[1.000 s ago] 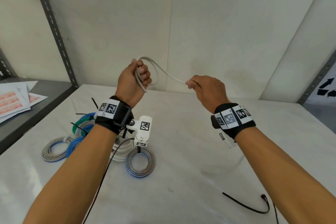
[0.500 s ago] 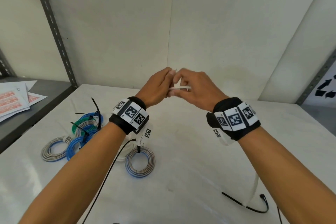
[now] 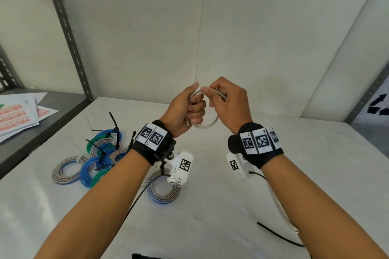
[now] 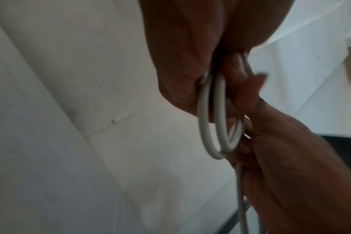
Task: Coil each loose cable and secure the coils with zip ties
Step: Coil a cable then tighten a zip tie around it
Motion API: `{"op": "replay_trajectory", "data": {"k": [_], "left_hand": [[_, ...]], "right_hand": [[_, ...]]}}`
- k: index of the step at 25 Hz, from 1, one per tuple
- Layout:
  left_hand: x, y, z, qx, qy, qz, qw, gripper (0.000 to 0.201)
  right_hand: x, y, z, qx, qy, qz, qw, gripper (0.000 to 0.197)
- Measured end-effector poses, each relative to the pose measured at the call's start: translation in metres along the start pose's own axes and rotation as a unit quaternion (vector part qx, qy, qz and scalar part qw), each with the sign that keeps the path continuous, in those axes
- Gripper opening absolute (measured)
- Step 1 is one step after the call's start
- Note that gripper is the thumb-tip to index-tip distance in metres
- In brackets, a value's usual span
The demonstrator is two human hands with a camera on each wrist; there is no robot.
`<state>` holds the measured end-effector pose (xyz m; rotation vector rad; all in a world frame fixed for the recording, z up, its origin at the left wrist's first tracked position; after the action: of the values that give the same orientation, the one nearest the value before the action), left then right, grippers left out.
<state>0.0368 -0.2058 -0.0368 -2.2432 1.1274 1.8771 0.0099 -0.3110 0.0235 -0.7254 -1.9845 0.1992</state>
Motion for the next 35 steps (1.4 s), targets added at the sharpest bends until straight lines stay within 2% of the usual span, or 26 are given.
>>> {"op": "replay_trajectory", "data": {"k": [4, 12, 14, 16, 17, 19, 21, 23, 26, 28, 31, 33, 35], "left_hand": [[0.005, -0.007, 0.0, -0.028, 0.003, 0.018, 0.999, 0.05], [-0.04, -0.068, -0.006, -0.105, 0.093, 0.105, 0.985, 0.044], [-0.039, -0.071, -0.005, -0.115, 0.098, 0.136, 0.979, 0.044], [-0.038, -0.073, -0.005, -0.126, 0.108, 0.179, 0.97, 0.042], [-0.039, -0.076, -0.004, -0.132, 0.117, 0.2, 0.964, 0.042], [-0.041, -0.083, -0.005, -0.145, 0.137, 0.212, 0.957, 0.043], [-0.041, -0.085, -0.004, -0.154, 0.156, 0.179, 0.959, 0.042], [-0.04, -0.082, -0.006, -0.159, 0.167, 0.147, 0.962, 0.041], [-0.04, -0.082, -0.012, -0.169, 0.17, 0.136, 0.961, 0.041], [-0.041, -0.083, -0.015, -0.173, 0.169, 0.114, 0.963, 0.041], [-0.038, -0.073, -0.013, -0.172, 0.158, 0.032, 0.972, 0.038], [-0.03, -0.064, -0.012, -0.151, 0.151, -0.059, 0.975, 0.037], [-0.023, -0.053, -0.012, -0.114, 0.15, -0.129, 0.974, 0.037]], "right_hand": [[-0.01, 0.003, -0.005, 0.013, 0.017, -0.004, 1.0, 0.027], [-0.065, -0.021, -0.01, 0.046, 0.101, 0.079, 0.991, 0.005], [-0.065, -0.02, -0.009, 0.021, 0.093, 0.15, 0.984, 0.012], [-0.064, -0.015, -0.007, 0.025, 0.075, 0.231, 0.97, 0.011], [-0.064, -0.011, -0.005, 0.04, 0.073, 0.241, 0.967, 0.009], [-0.067, -0.003, 0.0, 0.084, 0.078, 0.188, 0.975, 0.022], [-0.067, 0.002, 0.006, 0.128, 0.105, 0.096, 0.981, 0.023], [-0.064, 0.012, 0.013, 0.186, 0.133, 0.024, 0.973, 0.021], [-0.06, 0.028, 0.019, 0.264, 0.139, 0.004, 0.954, 0.036], [-0.059, 0.025, 0.012, 0.238, 0.098, 0.073, 0.964, 0.038], [-0.05, 0.019, 0.004, 0.171, 0.031, 0.143, 0.974, 0.029], [-0.039, 0.02, 0.005, 0.152, -0.001, 0.131, 0.98, 0.021], [-0.028, 0.022, 0.009, 0.146, 0.009, 0.075, 0.986, 0.014]]}}
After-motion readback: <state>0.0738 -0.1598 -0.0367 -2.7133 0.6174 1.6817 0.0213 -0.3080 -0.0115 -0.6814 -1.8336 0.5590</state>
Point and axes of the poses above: each hand's wrist, its own z-axis away from the middle knuckle, its own y-axis out of the palm, x = y × z, the point moved 9 cm from there along -z, towards the middle knuckle, and after that the axes turned 14 degrees about y, right-handed, at the moved point
